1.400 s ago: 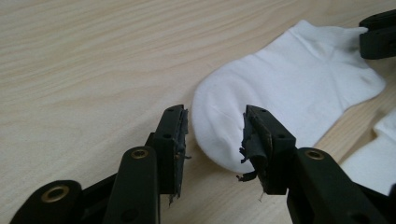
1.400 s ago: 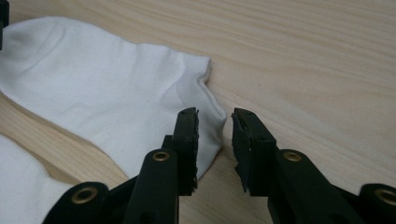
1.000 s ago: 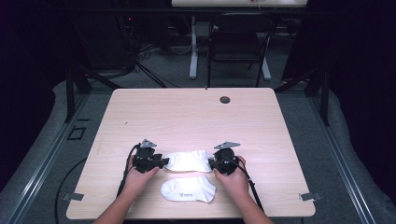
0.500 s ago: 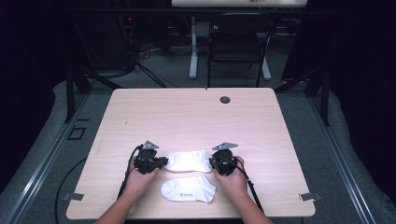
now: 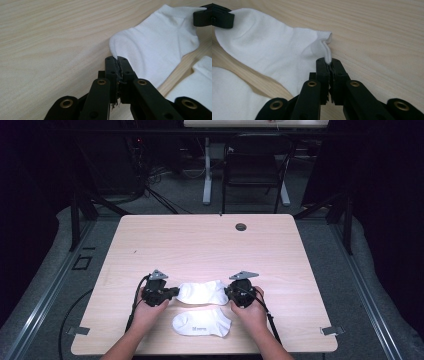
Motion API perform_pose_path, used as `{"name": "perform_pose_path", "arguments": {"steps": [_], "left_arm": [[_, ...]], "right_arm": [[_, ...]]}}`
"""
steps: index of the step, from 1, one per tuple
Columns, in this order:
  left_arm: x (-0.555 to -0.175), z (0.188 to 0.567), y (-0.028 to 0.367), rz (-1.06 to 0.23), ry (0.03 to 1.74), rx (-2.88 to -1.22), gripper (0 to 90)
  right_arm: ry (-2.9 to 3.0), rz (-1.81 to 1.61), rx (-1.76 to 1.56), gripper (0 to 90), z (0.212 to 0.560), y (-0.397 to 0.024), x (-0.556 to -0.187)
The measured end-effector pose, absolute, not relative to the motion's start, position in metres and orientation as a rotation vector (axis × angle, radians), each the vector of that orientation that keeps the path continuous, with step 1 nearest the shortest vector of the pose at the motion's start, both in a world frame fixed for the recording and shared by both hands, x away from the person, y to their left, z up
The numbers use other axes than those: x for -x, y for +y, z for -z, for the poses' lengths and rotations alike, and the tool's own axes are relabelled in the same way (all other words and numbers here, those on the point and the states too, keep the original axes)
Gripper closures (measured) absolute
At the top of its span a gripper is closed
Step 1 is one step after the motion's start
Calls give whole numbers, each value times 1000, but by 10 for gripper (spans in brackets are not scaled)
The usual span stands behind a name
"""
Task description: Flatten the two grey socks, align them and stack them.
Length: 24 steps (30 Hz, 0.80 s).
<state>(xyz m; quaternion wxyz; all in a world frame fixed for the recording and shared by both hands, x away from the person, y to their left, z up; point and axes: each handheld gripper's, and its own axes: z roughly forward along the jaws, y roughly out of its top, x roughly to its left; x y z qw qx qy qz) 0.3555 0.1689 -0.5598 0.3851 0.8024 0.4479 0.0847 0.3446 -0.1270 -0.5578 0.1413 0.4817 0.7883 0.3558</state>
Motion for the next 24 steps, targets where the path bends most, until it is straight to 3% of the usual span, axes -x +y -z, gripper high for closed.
{"name": "perform_pose_path", "arguments": {"steps": [24], "left_arm": [[-317, 533, 177, -203, 1066, -2038, 883]], "right_arm": [[2291, -1117, -1290, 869, 522, -131, -307]]}}
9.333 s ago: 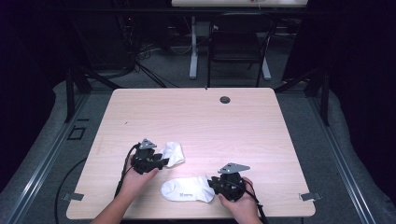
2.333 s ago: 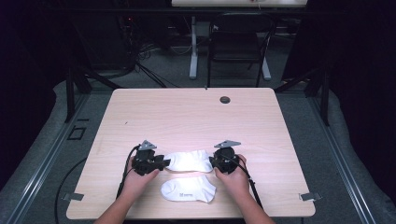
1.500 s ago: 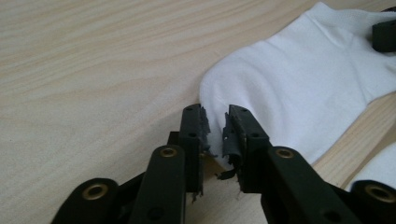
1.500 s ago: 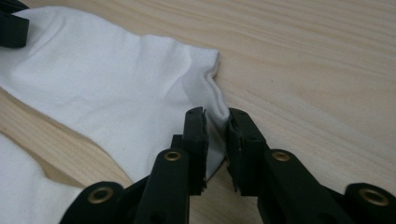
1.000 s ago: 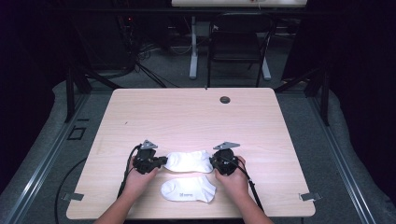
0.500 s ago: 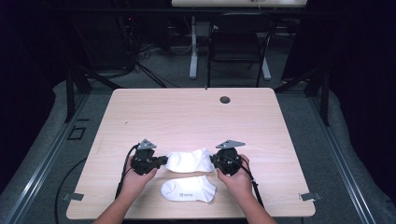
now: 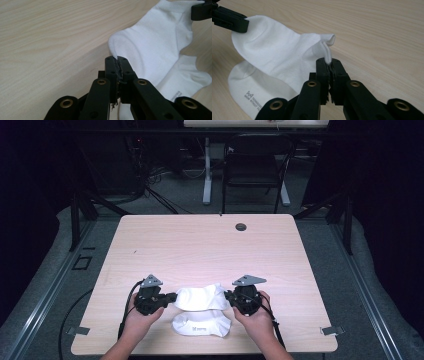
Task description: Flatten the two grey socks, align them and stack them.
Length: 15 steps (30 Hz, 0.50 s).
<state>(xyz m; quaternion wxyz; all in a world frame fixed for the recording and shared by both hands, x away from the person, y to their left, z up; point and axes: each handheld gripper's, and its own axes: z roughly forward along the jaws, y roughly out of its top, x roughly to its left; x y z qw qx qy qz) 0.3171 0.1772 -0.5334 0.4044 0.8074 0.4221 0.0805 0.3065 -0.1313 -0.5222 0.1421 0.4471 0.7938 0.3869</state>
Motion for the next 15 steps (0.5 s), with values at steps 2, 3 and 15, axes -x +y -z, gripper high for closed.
{"name": "perform_pose_path", "arguments": {"steps": [2, 3, 15], "left_arm": [[-313, 532, 178, -202, 1058, -2039, 883], [-310, 532, 178, -207, 1056, -2039, 883], [-290, 529, 175, -202, 1034, -2043, 883]], "right_arm": [[2298, -1110, -1279, 869, 521, -131, -302], [2292, -1119, -1280, 869, 521, -131, -299], [2302, -1125, -1246, 869, 520, -134, -274]]}}
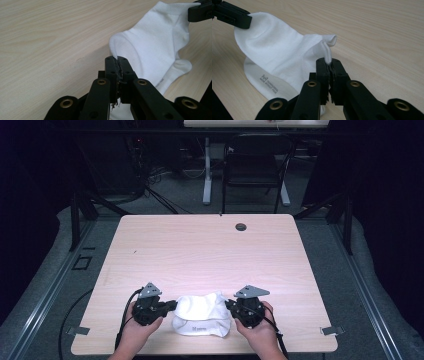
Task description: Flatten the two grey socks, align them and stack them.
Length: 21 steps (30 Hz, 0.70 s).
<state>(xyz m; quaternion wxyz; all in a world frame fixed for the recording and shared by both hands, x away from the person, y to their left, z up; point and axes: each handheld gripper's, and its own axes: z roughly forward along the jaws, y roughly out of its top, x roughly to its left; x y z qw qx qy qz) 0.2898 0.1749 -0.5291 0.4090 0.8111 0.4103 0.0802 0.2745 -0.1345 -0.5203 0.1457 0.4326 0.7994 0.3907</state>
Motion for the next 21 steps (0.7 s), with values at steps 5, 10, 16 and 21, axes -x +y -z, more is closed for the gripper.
{"name": "perform_pose_path", "arguments": {"steps": [5, 10, 16, 21], "left_arm": [[-282, 529, 175, -197, 1028, -2044, 883], [-276, 530, 174, -198, 1024, -2049, 883], [-271, 533, 176, -205, 1035, -2043, 882], [-271, 535, 175, -195, 1035, -2055, 883]], "right_arm": [[2303, -1128, -1251, 869, 520, -138, -267], [2301, -1133, -1253, 868, 521, -137, -262], [2300, -1140, -1252, 869, 522, -136, -257], [2306, -1125, -1253, 868, 526, -135, -256]]}}
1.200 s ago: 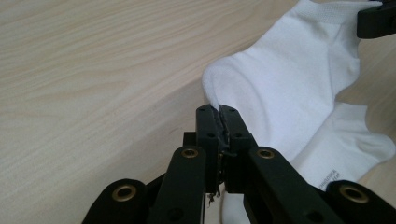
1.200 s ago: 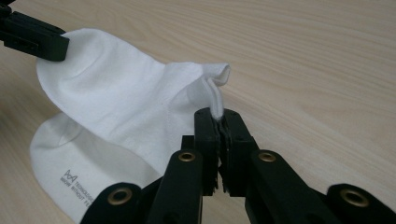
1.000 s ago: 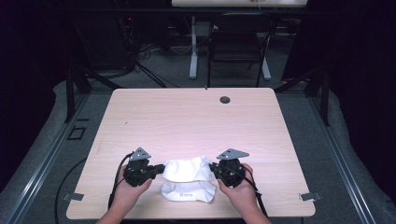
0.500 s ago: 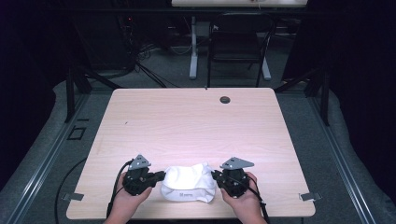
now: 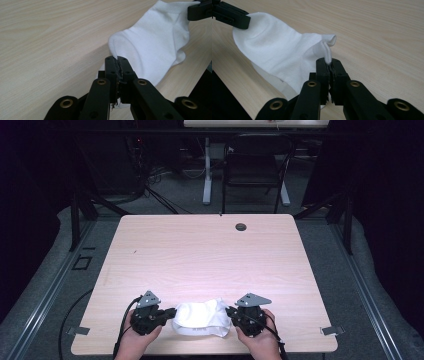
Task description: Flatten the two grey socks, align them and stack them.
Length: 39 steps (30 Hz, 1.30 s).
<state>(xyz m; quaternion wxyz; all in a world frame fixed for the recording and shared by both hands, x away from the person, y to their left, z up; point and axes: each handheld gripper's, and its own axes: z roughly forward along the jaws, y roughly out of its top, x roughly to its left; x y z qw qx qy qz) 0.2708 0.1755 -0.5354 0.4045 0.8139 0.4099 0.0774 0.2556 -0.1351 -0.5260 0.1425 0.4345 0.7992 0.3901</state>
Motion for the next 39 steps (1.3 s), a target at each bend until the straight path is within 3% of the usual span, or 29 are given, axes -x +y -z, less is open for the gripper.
{"name": "perform_pose_path", "arguments": {"steps": [27, 33, 39], "left_arm": [[-271, 562, 169, -144, 1095, -2172, 870], [-271, 560, 174, -151, 1104, -2145, 760], [-270, 548, 178, -159, 1080, -2060, 741]], "right_arm": [[2386, -1036, -1290, 863, 550, -132, -255], [2361, -1057, -1292, 762, 549, -137, -255], [2352, -1162, -1249, 811, 538, -134, -245]]}}
